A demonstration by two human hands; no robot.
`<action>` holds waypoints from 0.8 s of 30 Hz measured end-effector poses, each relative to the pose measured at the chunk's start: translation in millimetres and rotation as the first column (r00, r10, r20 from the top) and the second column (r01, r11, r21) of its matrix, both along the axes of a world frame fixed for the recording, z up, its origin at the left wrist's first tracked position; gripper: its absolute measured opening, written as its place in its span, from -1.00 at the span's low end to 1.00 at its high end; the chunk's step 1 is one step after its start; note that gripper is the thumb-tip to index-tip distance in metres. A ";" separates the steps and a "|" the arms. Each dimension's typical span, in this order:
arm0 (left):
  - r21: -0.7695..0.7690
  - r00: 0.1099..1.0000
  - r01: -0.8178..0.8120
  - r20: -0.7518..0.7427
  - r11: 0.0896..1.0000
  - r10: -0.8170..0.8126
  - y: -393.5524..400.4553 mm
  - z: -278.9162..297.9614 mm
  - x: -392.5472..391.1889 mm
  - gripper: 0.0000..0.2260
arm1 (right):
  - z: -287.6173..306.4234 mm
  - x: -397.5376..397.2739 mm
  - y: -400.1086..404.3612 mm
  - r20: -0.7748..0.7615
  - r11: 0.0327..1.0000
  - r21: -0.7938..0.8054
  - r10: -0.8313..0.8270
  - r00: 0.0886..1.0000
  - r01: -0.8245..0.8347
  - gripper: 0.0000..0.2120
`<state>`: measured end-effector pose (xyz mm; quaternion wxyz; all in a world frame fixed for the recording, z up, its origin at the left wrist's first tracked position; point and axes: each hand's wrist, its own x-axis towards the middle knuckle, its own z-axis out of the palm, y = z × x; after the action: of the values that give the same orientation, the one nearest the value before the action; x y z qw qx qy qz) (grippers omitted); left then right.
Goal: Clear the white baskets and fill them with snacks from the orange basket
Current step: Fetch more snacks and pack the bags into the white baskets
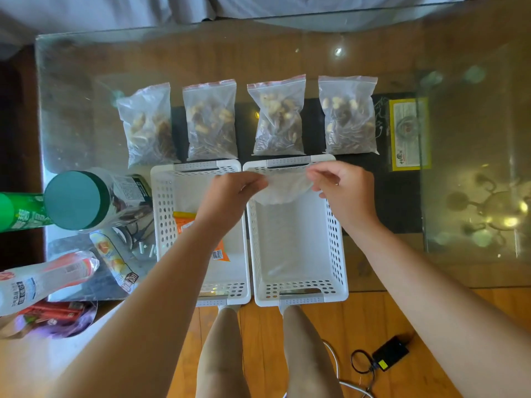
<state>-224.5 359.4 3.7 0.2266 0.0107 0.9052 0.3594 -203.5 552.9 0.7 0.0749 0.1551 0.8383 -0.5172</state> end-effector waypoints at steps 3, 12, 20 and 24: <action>0.022 0.999 -0.039 -0.013 0.999 0.040 -1.5 -0.5 -17.6 -0.79 | 0.5 -17.7 -5.3 -0.023 1.000 -0.005 -0.025 0.999 0.025 -0.89; 0.039 0.992 -0.092 0.092 0.995 0.088 -3.7 -7.4 -33.7 -0.75 | -2.2 -37.4 -14.9 0.101 0.999 -0.017 -0.034 0.994 0.036 -0.82; 0.198 0.969 -0.215 0.167 0.956 0.183 -19.1 -3.4 -32.0 -0.74 | -2.7 -53.2 -8.6 0.116 0.985 -0.106 -0.126 0.985 0.138 -0.85; 0.223 0.975 -0.216 0.094 0.950 0.200 -24.3 -1.4 -63.3 -0.77 | -20.1 -90.4 13.7 0.090 0.988 0.091 -0.137 0.986 0.129 -0.83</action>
<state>-287.8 335.0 2.3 0.2163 -0.0710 0.8445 0.4847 -293.9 566.6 -19.4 0.0738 0.2385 0.8426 -0.4771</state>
